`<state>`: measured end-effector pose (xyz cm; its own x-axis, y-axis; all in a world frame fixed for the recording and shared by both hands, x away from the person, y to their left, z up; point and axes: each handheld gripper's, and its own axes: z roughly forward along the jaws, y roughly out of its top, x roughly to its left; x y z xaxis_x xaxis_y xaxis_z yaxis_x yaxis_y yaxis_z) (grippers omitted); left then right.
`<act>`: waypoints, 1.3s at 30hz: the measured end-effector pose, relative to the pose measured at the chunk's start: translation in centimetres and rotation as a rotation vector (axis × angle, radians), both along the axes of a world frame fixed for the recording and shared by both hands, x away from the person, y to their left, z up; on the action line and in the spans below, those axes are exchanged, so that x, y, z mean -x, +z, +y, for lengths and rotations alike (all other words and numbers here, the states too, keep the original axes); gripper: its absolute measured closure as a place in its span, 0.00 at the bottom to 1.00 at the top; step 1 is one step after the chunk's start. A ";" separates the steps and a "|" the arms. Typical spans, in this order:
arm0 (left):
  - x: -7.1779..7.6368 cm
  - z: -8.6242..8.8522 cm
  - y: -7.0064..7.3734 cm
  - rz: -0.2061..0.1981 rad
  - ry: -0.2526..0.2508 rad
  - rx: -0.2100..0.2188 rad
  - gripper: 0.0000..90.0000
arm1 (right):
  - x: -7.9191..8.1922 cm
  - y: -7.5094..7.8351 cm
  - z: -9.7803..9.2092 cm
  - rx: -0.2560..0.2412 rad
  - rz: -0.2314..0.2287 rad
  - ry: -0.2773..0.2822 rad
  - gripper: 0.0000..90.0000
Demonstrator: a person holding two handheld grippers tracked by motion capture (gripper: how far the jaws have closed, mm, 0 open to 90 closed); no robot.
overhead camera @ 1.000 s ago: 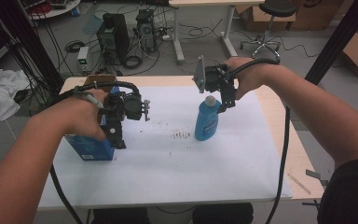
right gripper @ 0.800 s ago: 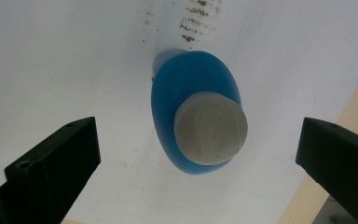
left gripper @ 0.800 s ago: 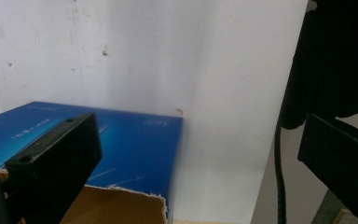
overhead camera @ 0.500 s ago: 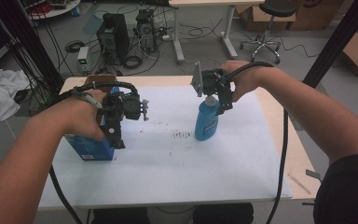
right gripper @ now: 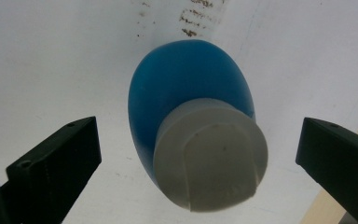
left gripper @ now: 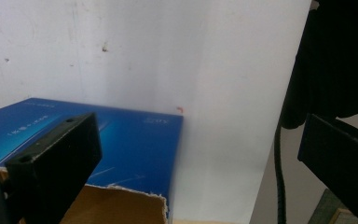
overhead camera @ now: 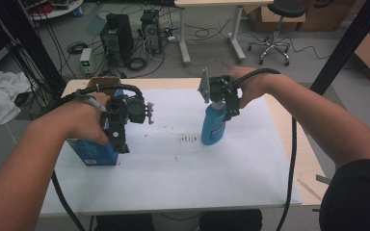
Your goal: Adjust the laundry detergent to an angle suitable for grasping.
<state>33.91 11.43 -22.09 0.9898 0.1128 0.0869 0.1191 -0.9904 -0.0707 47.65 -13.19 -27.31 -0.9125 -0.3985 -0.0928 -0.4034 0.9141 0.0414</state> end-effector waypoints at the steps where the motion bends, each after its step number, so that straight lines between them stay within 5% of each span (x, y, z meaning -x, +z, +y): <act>1: 0.0 0.0 -0.1 0.000 0.001 0.001 0.00 | 0.0 -0.2 0.0 -0.002 -0.001 0.003 0.00; 26: -0.3 -0.2 -0.4 0.005 -0.002 -0.002 0.00 | -0.5 -1.9 -0.3 -0.025 0.012 0.006 0.02; 39: -0.5 -0.1 -0.6 0.005 -0.003 -0.004 0.00 | -0.5 -2.1 -0.3 -0.022 0.014 0.024 0.13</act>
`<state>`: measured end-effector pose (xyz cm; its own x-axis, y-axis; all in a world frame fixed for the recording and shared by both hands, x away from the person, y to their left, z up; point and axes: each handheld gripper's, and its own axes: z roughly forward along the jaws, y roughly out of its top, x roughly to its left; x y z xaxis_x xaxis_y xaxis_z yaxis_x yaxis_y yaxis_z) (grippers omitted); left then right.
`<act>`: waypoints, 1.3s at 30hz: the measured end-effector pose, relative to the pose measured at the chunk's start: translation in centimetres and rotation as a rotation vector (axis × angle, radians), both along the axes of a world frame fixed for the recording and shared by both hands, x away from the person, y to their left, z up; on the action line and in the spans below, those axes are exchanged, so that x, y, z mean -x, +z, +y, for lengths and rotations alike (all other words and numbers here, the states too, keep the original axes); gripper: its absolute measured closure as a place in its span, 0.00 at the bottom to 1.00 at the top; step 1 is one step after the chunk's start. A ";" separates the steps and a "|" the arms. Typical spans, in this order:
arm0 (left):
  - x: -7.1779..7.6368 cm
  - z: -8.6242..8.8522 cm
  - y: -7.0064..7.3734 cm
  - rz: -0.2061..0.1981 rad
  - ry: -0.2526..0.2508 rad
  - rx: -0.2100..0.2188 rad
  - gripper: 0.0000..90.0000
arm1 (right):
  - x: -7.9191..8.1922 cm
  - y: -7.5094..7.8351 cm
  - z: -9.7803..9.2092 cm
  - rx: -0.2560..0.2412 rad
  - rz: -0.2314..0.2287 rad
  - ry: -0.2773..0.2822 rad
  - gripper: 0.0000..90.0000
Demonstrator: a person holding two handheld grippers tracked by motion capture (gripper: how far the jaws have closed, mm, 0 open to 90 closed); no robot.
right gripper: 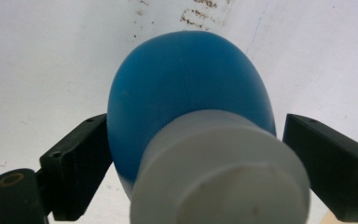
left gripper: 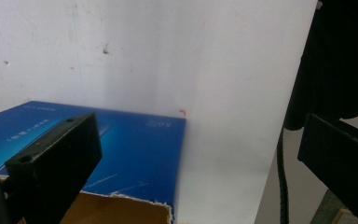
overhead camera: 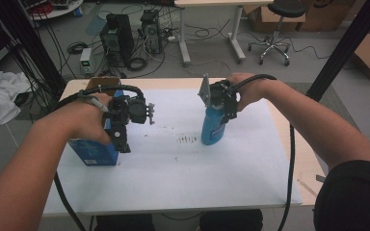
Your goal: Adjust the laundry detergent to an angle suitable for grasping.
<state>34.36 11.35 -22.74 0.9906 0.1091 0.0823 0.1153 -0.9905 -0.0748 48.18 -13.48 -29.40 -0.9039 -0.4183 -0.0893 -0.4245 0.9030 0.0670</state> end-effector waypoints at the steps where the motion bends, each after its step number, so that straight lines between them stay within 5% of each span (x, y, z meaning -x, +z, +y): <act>1: 0.0 0.0 0.0 -0.001 -0.002 0.000 0.00 | 0.0 0.0 0.0 0.001 0.000 0.004 0.14; 39: -0.3 -0.2 -0.3 0.002 0.007 -0.007 0.00 | 0.1 0.2 -0.5 -0.008 0.022 0.036 0.36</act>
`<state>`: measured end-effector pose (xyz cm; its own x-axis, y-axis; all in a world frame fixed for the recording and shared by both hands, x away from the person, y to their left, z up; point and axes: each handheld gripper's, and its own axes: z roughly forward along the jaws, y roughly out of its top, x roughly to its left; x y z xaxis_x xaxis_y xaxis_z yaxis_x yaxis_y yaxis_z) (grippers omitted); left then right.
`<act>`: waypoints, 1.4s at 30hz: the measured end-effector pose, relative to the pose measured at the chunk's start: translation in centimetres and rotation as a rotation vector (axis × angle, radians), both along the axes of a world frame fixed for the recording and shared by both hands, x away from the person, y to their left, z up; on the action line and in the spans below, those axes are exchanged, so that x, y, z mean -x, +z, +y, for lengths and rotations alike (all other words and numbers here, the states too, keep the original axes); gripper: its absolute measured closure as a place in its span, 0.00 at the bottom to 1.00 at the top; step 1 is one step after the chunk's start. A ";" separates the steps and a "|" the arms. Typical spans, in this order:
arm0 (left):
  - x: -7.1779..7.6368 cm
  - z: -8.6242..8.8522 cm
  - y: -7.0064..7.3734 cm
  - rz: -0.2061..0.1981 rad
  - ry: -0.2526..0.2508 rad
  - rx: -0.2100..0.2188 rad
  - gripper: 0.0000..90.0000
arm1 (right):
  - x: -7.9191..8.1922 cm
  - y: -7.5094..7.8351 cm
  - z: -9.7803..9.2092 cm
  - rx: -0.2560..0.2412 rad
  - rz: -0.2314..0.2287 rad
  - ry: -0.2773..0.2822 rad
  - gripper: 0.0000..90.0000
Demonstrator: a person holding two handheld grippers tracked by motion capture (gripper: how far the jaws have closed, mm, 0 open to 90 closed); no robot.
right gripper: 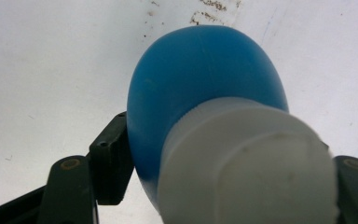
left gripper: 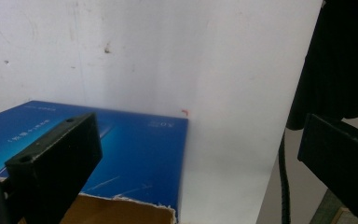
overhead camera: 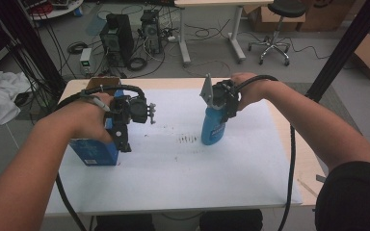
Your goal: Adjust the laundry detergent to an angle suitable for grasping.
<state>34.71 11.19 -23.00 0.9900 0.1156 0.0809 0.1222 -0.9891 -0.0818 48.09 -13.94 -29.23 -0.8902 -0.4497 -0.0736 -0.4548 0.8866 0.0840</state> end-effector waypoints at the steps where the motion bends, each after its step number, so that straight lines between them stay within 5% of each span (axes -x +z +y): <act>1: 0.0 0.0 0.0 0.000 -0.001 0.001 0.00 | 0.0 0.0 0.0 -0.003 -0.003 0.003 0.37; 23: 0.0 0.9 -0.1 -0.015 -0.002 0.011 0.00 | -0.4 0.2 0.3 -0.013 0.037 -0.015 0.43; 31: 0.1 1.1 0.1 -0.021 -0.003 0.009 0.00 | 0.4 1.4 0.7 -0.023 0.020 -0.012 0.43; 42: 0.1 0.4 0.5 -0.033 -0.025 0.024 0.01 | 1.0 3.4 -0.2 0.005 -0.021 -0.078 0.43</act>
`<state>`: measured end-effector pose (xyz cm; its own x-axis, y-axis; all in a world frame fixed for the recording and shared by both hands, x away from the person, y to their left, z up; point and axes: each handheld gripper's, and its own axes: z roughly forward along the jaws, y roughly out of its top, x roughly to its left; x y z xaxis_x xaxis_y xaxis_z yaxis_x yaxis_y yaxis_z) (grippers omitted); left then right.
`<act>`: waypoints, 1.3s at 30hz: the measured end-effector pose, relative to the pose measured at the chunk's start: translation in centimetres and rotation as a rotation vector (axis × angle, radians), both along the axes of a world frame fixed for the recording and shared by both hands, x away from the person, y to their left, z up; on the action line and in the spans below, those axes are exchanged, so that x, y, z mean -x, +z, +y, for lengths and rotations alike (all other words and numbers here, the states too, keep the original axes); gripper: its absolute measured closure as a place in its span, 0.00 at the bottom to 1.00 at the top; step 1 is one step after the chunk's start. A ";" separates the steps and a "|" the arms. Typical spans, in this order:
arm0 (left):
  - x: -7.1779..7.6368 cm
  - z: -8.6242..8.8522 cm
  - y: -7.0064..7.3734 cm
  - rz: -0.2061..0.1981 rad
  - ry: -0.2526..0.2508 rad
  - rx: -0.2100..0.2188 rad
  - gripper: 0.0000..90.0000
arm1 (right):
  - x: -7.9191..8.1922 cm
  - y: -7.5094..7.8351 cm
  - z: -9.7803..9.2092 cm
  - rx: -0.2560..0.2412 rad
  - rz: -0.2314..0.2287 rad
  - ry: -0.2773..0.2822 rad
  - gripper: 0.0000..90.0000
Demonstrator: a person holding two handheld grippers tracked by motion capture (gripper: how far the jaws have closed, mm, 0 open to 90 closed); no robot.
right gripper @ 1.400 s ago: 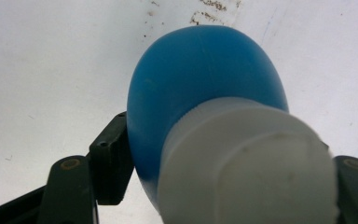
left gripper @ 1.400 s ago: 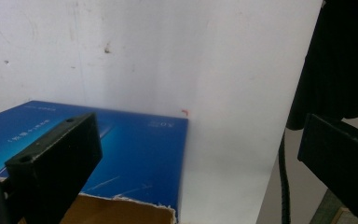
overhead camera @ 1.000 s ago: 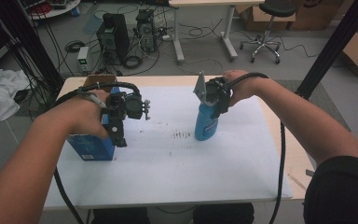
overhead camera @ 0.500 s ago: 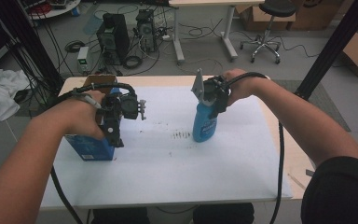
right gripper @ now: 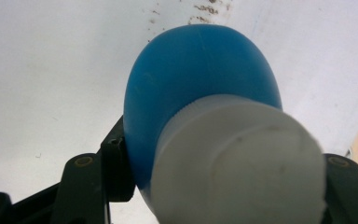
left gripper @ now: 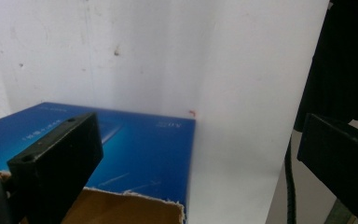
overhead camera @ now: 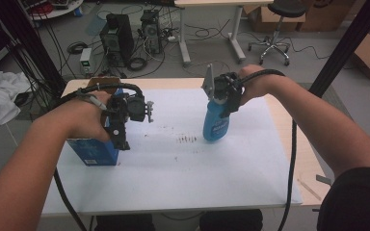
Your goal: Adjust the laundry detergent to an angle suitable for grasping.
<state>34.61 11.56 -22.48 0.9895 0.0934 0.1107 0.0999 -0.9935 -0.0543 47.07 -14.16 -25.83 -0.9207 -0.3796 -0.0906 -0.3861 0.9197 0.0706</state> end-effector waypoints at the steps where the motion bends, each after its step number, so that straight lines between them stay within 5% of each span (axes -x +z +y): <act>1: 0.0 -0.1 0.0 0.000 -0.003 0.002 0.01 | 0.1 0.2 -0.1 0.001 -0.005 -0.015 0.43; 22: -0.3 -1.5 1.0 0.010 -0.062 -0.021 0.00 | 1.0 3.2 -0.3 0.013 -0.027 -0.234 0.43; 39: -0.4 -2.0 0.9 0.007 -0.090 -0.016 0.00 | 1.1 3.8 -1.1 0.019 -0.044 -0.505 0.43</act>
